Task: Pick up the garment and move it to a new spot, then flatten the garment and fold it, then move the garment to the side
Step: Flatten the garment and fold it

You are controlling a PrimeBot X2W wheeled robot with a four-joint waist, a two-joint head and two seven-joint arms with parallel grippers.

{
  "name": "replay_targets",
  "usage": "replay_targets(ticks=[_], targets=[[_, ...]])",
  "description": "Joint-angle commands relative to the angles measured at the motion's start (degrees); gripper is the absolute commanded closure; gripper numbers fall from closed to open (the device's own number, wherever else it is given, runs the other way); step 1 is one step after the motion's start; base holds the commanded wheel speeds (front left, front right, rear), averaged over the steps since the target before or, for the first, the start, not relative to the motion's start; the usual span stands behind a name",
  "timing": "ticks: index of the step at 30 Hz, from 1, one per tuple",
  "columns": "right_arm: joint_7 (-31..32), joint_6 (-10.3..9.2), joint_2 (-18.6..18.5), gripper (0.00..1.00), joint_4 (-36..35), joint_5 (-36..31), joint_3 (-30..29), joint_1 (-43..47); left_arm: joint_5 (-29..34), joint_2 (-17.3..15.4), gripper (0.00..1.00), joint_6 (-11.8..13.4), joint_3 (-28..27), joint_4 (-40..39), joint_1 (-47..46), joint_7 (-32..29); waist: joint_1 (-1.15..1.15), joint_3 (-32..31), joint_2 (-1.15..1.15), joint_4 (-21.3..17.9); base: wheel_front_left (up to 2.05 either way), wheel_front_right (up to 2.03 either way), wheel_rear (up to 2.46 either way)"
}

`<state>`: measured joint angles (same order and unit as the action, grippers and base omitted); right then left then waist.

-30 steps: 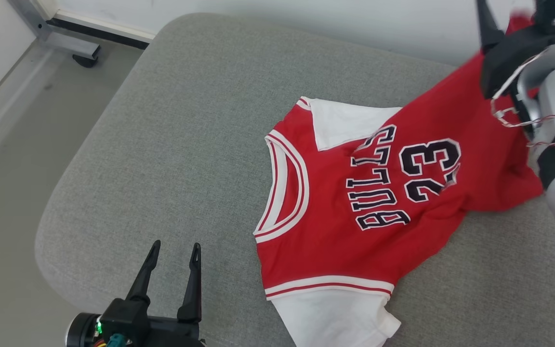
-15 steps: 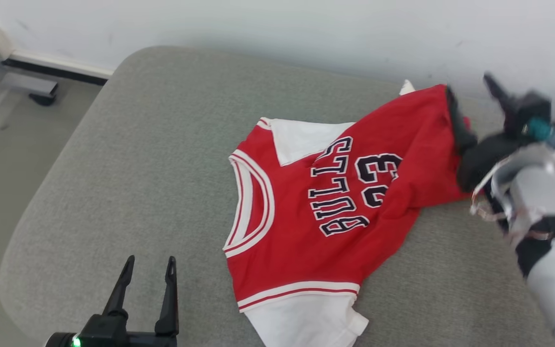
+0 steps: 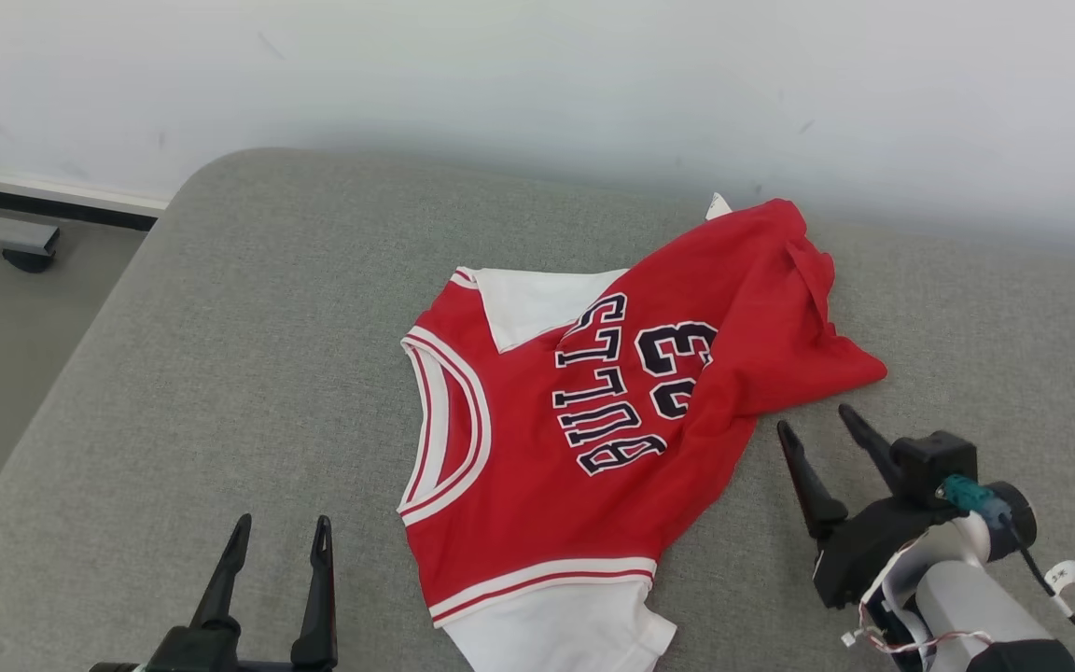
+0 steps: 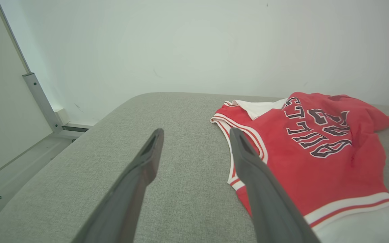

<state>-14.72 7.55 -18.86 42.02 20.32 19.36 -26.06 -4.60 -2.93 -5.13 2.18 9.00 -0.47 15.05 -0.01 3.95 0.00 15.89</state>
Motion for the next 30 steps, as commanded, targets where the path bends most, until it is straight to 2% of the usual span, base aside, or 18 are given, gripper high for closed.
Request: replay_targets(ticks=[1,8,20,21,22,23,24,30], targets=[[0.4,-0.16,0.4,0.00,-0.5,0.2,-0.1,1.0,0.2,0.1,0.00,-0.3,0.2,-0.2,0.3,0.2,0.01,0.3,0.00,0.2,0.00,0.00,0.00],[1.7,-0.16,2.0,0.00,1.5,-1.7,-0.3,0.6,-0.4,0.1,0.00,-0.4,1.2,0.1,-0.9,0.2,0.01,2.0,0.00,1.7,0.00,0.00,0.00],[3.9,-0.16,6.5,0.00,14.5,-4.8,-2.5,-5.6,-1.0,0.1,0.00,-0.4,1.8,1.0,-2.0,0.2,0.01,3.4,0.00,4.8,0.00,0.00,0.00],[4.6,-0.15,6.8,0.21,15.7,-4.9,-2.2,-6.0,-1.1,0.1,0.00,-0.4,1.9,1.0,-2.0,0.2,0.01,3.4,0.00,5.0,0.00,0.00,0.00],[5.0,-0.15,7.1,0.65,16.9,-4.9,-2.2,-6.3,-1.1,0.1,0.00,-0.3,2.0,1.1,-2.1,0.2,0.01,3.4,0.00,5.1,0.00,0.00,0.00],[5.2,-0.15,7.3,0.89,17.8,-5.0,-2.0,-6.6,-1.1,0.1,0.00,-0.3,2.0,1.2,-2.0,0.2,0.01,3.3,0.00,5.2,0.00,0.00,0.00],[5.0,-0.15,7.5,1.00,18.4,-5.0,-1.8,-6.9,-1.2,0.1,0.00,-0.3,2.1,1.2,-2.0,0.2,0.01,3.2,0.00,5.2,0.00,0.00,0.00],[2.6,-0.15,7.5,1.00,19.1,-3.9,-1.0,-7.4,-1.2,0.1,0.00,0.2,2.0,1.4,-0.8,0.2,0.01,2.0,0.00,4.7,0.00,0.00,0.00]])
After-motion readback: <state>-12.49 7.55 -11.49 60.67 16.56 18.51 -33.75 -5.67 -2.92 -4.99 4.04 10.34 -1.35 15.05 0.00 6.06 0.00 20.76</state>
